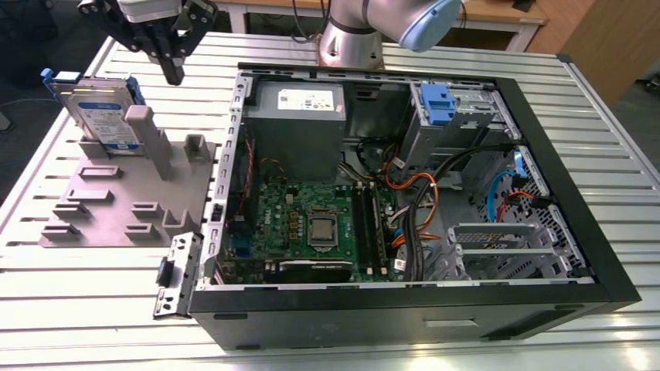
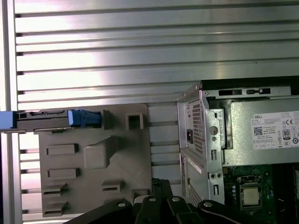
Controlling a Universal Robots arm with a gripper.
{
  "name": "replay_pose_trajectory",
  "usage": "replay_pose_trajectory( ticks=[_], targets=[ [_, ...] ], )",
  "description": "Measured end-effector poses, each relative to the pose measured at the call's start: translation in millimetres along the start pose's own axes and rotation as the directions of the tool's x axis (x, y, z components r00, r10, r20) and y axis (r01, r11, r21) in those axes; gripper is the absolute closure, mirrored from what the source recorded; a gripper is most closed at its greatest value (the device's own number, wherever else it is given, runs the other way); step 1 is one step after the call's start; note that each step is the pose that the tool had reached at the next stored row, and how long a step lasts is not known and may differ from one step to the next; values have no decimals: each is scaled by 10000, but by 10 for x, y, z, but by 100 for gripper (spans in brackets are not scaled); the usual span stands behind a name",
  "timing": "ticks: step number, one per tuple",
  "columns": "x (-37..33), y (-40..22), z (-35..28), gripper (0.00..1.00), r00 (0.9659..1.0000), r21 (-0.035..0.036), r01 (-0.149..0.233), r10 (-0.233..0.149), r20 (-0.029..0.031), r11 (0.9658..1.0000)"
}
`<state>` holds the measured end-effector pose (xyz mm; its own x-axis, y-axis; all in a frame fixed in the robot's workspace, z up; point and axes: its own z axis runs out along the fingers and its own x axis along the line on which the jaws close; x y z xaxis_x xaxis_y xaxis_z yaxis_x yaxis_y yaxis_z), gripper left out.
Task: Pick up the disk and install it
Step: 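Reach for the disk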
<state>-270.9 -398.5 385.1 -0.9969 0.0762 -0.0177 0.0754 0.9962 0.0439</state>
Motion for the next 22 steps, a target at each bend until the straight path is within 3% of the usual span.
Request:
replay_pose_trajectory(
  ticks=[8, 16, 22],
  targets=[
    [19, -2, 0, 89, 10000, 0, 0, 0, 0, 10000],
    [119, -8, 2, 89, 10000, 1, 0, 0, -7, 10000],
    [132, -9, 4, 89, 10000, 2, -1, 1, -13, 10000]
  ],
)
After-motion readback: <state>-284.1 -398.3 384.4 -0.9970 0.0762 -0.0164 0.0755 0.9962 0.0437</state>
